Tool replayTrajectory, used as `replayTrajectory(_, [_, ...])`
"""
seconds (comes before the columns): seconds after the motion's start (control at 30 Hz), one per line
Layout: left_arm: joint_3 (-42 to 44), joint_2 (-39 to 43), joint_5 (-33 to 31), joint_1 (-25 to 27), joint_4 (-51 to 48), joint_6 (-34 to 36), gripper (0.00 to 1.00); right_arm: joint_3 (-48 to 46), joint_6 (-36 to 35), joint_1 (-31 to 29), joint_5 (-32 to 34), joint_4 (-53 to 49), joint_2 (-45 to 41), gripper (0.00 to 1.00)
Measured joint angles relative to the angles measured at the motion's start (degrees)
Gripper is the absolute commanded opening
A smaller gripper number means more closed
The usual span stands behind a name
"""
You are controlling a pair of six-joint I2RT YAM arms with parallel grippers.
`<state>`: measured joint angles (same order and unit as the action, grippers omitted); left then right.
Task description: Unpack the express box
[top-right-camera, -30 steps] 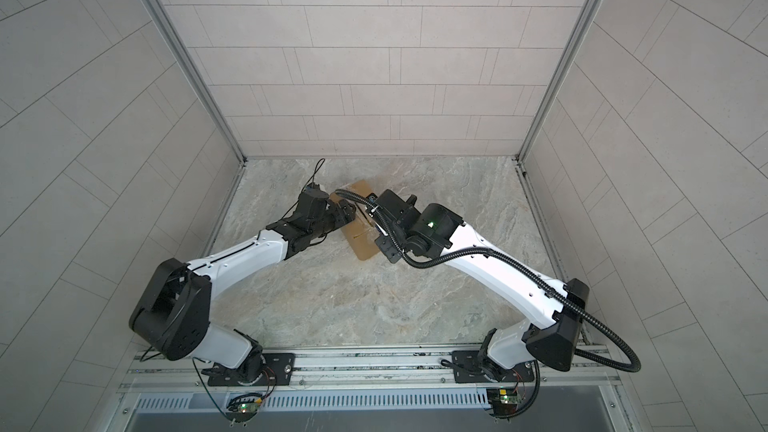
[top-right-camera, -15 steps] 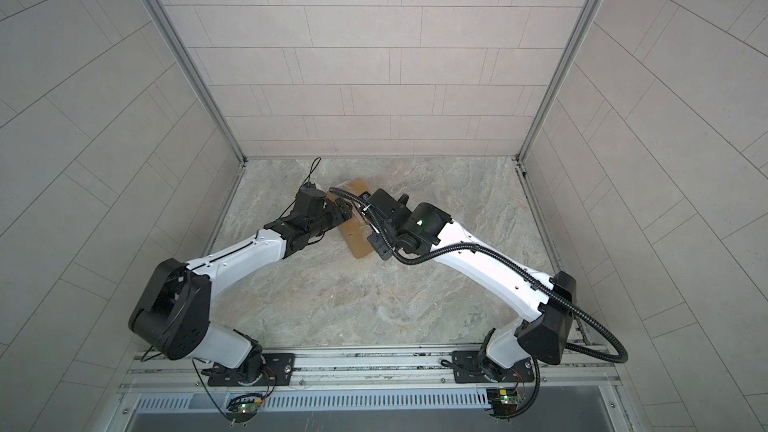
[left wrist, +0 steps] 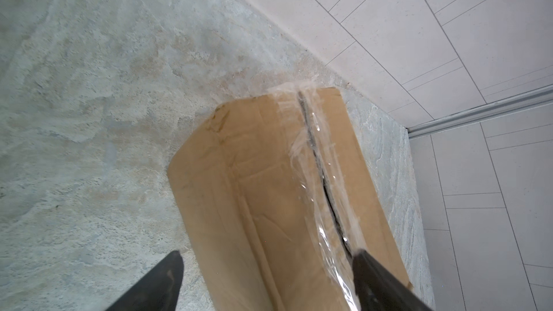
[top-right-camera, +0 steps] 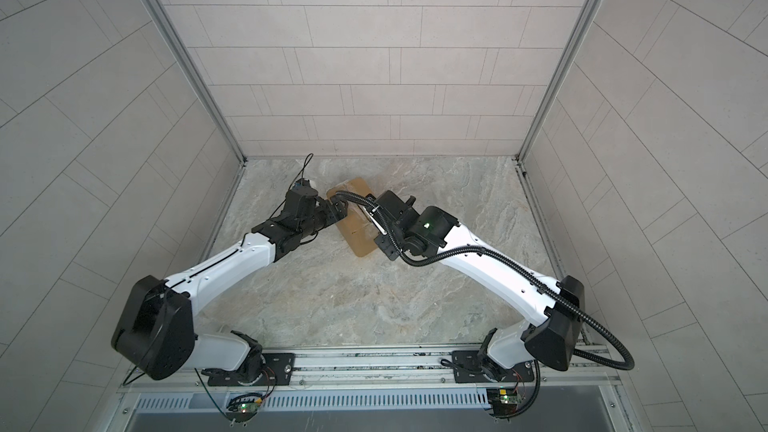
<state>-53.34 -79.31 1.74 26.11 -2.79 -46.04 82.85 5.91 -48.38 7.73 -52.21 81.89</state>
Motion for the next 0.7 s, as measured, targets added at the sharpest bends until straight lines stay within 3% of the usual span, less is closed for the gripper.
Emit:
replayTrajectory(0.4, [0.00, 2.99, -0.70, -0.28, -1.92, 3.65, 0.92, -0.72, -2.45, 0.81, -0.44, 4.42, 1.31, 0.00])
replayTrajectory(0.7, [0.00, -4.09, -0.15, -0.28, -0.96, 3.85, 0.90, -0.35, -2.38, 0.83, -0.55, 4.24, 1.60, 0.00])
